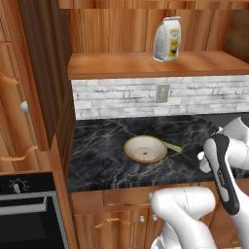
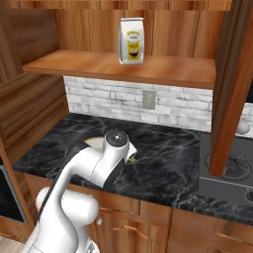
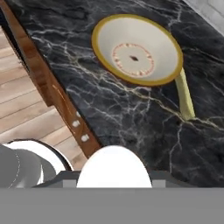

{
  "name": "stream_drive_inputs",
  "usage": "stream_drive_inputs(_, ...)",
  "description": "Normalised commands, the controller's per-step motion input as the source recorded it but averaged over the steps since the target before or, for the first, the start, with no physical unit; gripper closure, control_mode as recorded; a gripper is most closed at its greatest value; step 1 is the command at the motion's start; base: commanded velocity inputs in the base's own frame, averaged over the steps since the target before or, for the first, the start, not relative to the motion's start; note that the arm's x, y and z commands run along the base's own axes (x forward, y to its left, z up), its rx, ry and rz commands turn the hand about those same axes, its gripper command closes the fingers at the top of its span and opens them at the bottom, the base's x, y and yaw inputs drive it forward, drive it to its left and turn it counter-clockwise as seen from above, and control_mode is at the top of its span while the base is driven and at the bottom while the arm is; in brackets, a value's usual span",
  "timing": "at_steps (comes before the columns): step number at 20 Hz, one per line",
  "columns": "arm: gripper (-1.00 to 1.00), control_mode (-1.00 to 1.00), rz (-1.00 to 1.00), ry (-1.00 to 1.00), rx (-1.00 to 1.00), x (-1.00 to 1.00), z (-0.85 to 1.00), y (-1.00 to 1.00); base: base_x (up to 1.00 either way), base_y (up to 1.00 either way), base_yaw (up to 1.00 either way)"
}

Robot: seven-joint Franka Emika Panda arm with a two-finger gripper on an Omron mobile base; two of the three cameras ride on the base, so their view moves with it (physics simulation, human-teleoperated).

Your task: Pick the egg and butter from the fridge and place them by the bowl for mixing.

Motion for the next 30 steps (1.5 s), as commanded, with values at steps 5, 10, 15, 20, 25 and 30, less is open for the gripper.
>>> stream_drive_inputs(5, 1.00, -1.00, 0.07, 0.00, 0.00, 0.45, -0.50, -0.03, 0.00, 0.00, 0.00)
stream_drive_inputs(10, 1.00, -1.00, 0.00, 0.00, 0.00, 0.77, -0.45, -0.01, 0.00, 0.00, 0.00)
stream_drive_inputs(15, 1.00, -1.00, 0.00, 0.00, 0.02, 0.71, -0.42, -0.09, 0.00, 0.00, 0.00)
stream_drive_inputs(20, 1.00, -1.00, 0.01, -0.02, 0.03, 0.32, -0.25, -0.03, 0.00, 0.00, 0.00)
stream_drive_inputs(25, 1.00, -1.00, 0.05, -0.06, 0.02, 0.31, -0.15, 0.00, 0.00, 0.00, 0.00)
stream_drive_inputs(30, 1.00, -1.00, 0.06, 0.00, 0.02, 0.37, -0.26, 0.00, 0.00, 0.00, 0.00)
